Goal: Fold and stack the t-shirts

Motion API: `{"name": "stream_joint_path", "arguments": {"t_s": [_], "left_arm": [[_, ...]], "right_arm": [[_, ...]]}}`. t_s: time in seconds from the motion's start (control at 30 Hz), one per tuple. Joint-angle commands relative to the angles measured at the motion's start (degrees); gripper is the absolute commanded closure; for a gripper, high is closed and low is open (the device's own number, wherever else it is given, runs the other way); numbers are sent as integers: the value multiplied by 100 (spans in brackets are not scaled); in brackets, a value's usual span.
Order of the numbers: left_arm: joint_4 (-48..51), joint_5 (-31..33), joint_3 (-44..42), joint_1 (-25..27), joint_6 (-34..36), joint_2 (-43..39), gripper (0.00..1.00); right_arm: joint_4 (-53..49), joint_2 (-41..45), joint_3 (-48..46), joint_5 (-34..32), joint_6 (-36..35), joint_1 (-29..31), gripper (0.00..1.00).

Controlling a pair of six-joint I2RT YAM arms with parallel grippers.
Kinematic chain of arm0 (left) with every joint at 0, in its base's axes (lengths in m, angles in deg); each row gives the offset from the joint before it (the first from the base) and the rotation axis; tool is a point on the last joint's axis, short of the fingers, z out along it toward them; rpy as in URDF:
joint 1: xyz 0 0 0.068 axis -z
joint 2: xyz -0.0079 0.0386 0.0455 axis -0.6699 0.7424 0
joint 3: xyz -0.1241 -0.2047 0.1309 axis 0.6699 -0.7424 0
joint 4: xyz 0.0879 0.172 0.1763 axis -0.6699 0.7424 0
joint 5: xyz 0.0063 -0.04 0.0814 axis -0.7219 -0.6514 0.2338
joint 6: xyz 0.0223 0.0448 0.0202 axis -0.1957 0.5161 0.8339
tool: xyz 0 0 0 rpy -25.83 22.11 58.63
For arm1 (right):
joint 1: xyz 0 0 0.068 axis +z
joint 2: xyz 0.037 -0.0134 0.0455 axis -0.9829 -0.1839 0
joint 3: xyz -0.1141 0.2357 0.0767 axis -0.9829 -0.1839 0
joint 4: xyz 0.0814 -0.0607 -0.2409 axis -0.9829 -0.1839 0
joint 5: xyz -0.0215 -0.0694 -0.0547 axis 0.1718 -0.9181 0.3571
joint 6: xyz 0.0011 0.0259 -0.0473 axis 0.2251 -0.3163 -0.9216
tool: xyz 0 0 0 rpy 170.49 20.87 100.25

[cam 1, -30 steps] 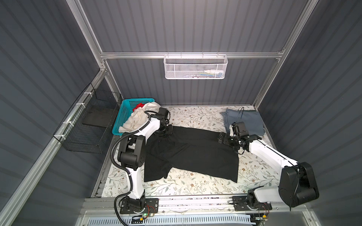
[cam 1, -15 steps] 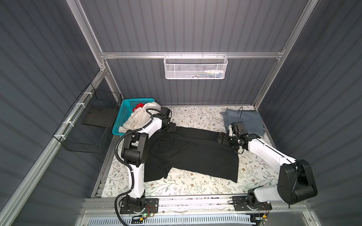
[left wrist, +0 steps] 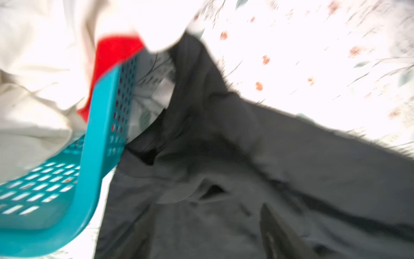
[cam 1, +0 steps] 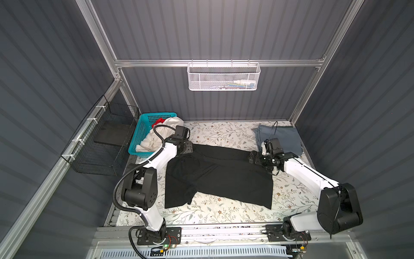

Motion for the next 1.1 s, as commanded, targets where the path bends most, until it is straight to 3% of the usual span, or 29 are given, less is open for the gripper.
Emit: {"name": "stream_joint_path", "arguments": {"t_s": [0.0, 0.57, 0.77, 0.93, 1.07], "left_arm": [[-46, 139, -209, -175, -242, -37, 34], [-581, -491, -257, -480, -367, 671, 39], [-660, -492, -210, -498, -370, 855, 51], [-692, -461, -262, -498, -336, 820, 70], [-611, -469, -290, -497, -282, 705, 77]], "right_arm": [[-140, -37, 223, 35, -105, -22, 1], [-276, 129, 268, -37, -104, -27, 1], [-286, 110, 264, -30, -83, -27, 1], [-314, 116, 264, -88, -74, -33, 1], [-328, 133, 249, -90, -67, -42, 1]]}}
